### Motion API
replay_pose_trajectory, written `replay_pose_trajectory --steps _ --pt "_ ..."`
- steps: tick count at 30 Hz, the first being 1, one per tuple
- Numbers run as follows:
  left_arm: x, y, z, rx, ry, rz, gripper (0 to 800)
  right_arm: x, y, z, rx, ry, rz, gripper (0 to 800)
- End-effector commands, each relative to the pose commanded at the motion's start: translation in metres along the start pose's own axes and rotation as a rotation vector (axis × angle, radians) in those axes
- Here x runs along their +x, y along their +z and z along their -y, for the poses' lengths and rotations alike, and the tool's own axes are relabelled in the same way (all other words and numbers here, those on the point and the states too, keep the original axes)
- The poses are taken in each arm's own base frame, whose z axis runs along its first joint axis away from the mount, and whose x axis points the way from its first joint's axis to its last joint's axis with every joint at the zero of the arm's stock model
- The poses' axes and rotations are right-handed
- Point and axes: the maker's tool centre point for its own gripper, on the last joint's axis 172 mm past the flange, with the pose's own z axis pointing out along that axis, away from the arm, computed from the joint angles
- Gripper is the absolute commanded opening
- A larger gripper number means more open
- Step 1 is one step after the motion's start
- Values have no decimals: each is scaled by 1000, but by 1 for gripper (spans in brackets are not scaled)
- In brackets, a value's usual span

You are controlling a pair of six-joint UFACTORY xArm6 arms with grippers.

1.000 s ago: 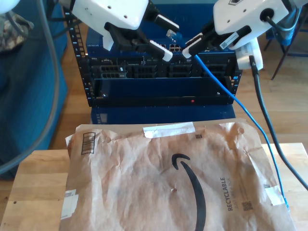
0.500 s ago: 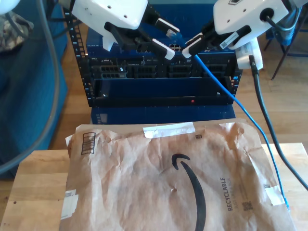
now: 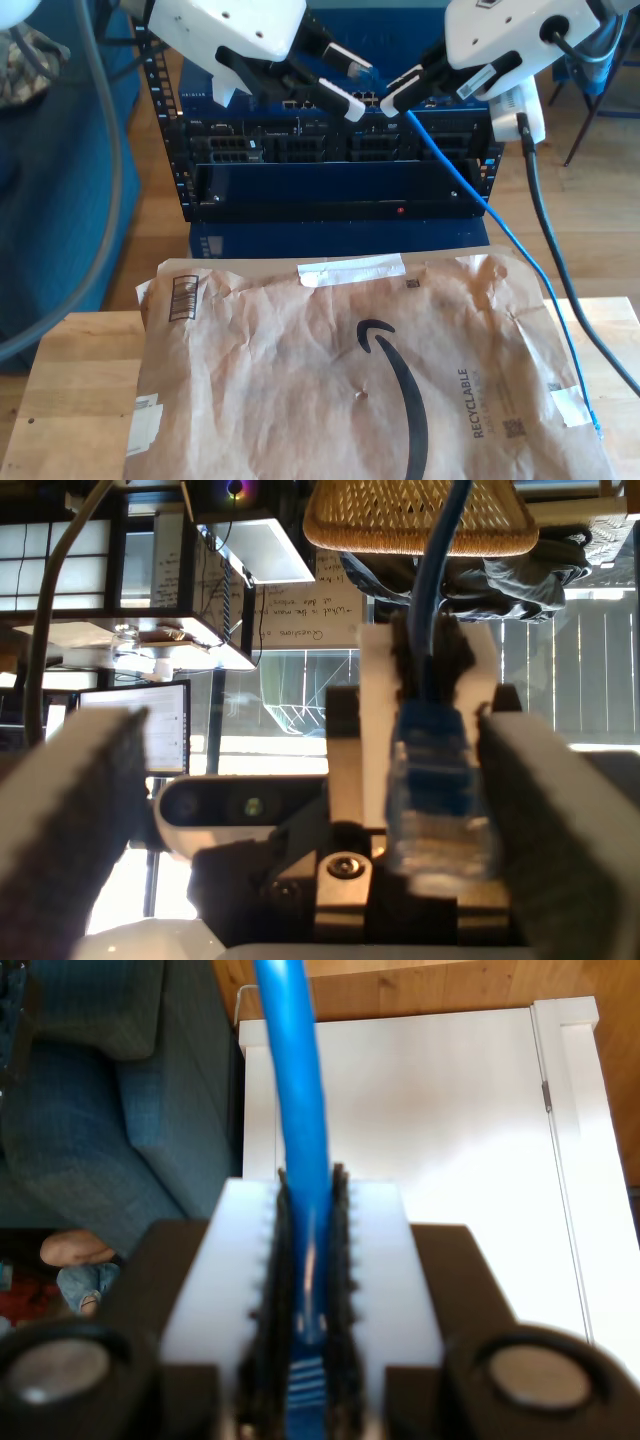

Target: Grab the cable and plug it in

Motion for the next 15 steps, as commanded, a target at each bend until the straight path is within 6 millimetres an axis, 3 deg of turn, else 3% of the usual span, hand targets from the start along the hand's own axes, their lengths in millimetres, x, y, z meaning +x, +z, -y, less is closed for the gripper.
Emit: replay_pose_trajectory --steps 8,15 --pt "-12 -1 -2 -7 8 42 426 0 0 0 0 0 1 10" --pt "-10 -1 -2 -6 2 41 401 0 0 0 1 1 2 10"
